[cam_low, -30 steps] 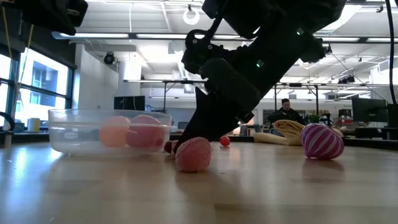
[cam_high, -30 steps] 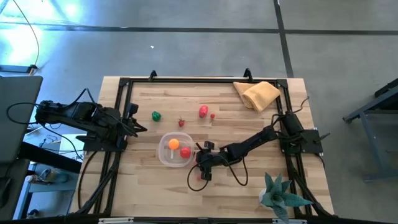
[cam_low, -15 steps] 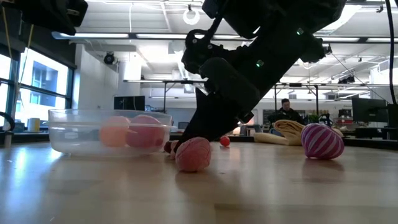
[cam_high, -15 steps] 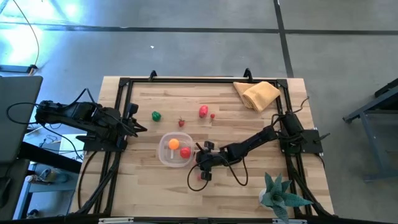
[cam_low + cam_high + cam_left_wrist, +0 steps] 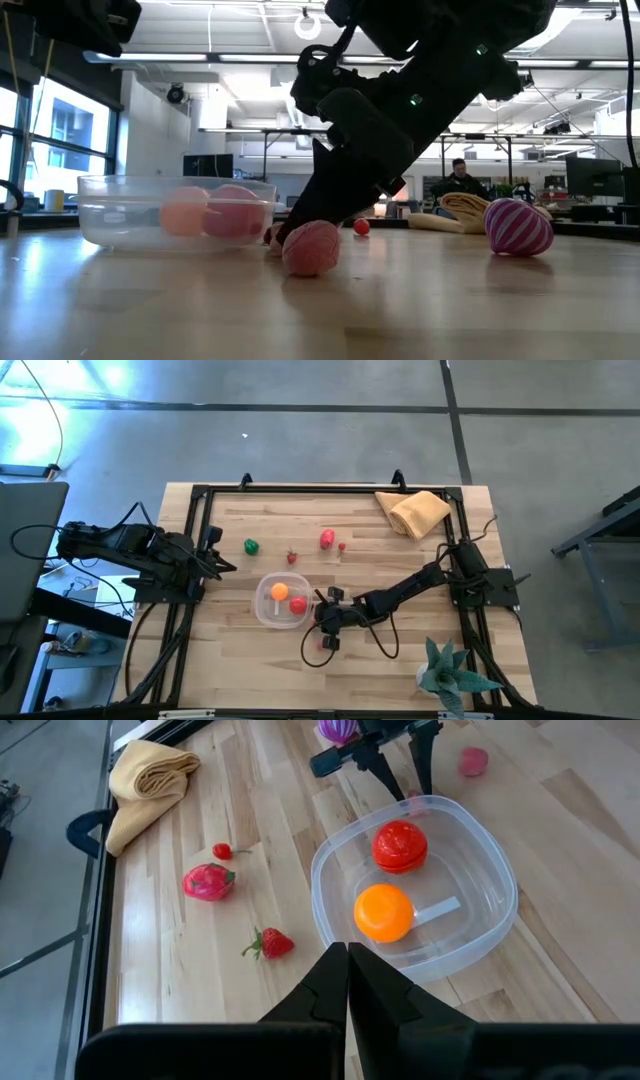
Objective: Pick and placing Produce into tupperware
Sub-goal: Put the top pink peach into the transparent container
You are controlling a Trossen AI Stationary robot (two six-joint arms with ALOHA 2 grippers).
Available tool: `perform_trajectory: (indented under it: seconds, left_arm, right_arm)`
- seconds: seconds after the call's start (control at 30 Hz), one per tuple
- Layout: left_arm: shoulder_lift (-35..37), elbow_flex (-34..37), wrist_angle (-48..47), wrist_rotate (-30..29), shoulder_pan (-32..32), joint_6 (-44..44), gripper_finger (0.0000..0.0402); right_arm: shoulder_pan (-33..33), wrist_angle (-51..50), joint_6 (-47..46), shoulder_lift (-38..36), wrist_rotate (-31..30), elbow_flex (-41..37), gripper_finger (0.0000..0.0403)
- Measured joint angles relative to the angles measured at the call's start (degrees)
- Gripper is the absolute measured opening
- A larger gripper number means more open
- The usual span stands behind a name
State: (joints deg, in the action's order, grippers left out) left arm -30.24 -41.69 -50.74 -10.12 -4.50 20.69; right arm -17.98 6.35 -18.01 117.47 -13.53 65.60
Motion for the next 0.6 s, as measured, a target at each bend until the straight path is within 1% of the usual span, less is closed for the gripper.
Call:
perform_trajectory:
  seconds: [0.13, 0.27, 0.43, 0.6]
  left_arm:
    - [0.0, 0.0, 0.0, 0.01, -0.01, 0.0, 0.0003]
    - [-0.02, 0.0, -0.02, 0.01, 0.01, 0.0, 0.0003]
    - [0.0, 0.0, 0.0, 0.01, 0.01, 0.0, 0.0003]
    - [-0.01, 0.0, 0.0, 0.0, 0.0, 0.0, 0.0003]
  right_arm:
    - [-0.02, -0.25, 0.3, -1.67, -0.54, 0.0, 0.0094]
    - [-0.17, -2.26, 1.34, -4.8, -2.62, 0.0, 0.0094]
    - [-0.09, -2.7, 3.52, -8.81, -3.17, 0.12, 0.0094]
    - [1.95, -6.82, 7.94, -9.36, -3.21, 5.08, 0.0094]
